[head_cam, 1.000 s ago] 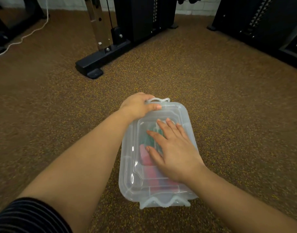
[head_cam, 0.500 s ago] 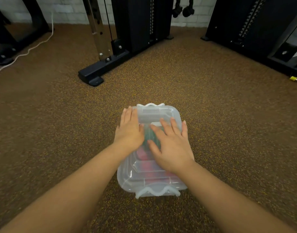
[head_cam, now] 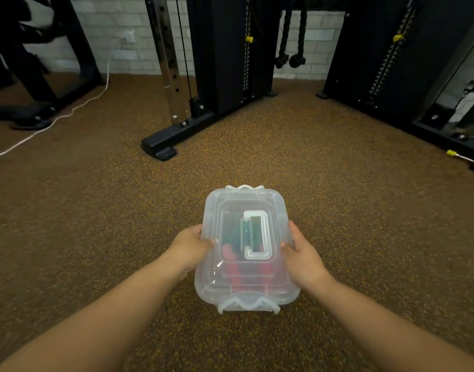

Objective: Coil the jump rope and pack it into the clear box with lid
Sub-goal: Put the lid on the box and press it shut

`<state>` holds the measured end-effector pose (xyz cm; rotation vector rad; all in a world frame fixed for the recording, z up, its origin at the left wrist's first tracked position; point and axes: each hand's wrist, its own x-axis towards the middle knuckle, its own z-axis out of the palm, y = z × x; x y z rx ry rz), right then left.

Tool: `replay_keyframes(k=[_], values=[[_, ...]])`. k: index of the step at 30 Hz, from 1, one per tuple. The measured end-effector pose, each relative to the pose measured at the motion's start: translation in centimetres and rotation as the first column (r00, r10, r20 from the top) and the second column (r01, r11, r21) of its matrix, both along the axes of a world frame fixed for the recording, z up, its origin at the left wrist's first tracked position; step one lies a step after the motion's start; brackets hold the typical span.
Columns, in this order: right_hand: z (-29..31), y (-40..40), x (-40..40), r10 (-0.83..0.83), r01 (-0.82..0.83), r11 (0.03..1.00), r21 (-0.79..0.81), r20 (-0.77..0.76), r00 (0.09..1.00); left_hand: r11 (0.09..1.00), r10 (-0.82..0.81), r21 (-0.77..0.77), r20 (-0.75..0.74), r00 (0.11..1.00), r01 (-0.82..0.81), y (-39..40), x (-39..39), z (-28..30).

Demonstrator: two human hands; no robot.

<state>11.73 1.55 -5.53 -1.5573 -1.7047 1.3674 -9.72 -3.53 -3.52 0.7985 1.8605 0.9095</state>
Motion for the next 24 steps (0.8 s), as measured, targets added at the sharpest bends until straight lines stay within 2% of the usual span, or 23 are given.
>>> replay_keyframes(k=[6, 15, 20, 24], values=[[0.1, -0.2, 0.1, -0.022, 0.022, 0.999, -0.038, -0.013, 1.0, 0.999, -0.009, -0.044, -0.018, 1.0, 0.008, 0.0, 0.2, 0.4], [0.9, 0.0, 0.2, 0.003, -0.001, 1.0, -0.022, 0.104, 0.995, 0.998, -0.001, -0.07, -0.061, 0.998, -0.003, -0.1, 0.6, 0.4], [1.5, 0.0, 0.2, 0.018, -0.015, 0.999, -0.039, 0.096, 0.995, 0.995, -0.052, -0.086, -0.053, 0.997, 0.047, -0.2, 0.3, 0.5], [2.0, -0.6, -0.1, 0.058, -0.058, 0.998, -0.002, 0.093, 0.994, 0.988, -0.123, -0.107, -0.114, 0.986, 0.111, 0.1, -0.1, 0.7]])
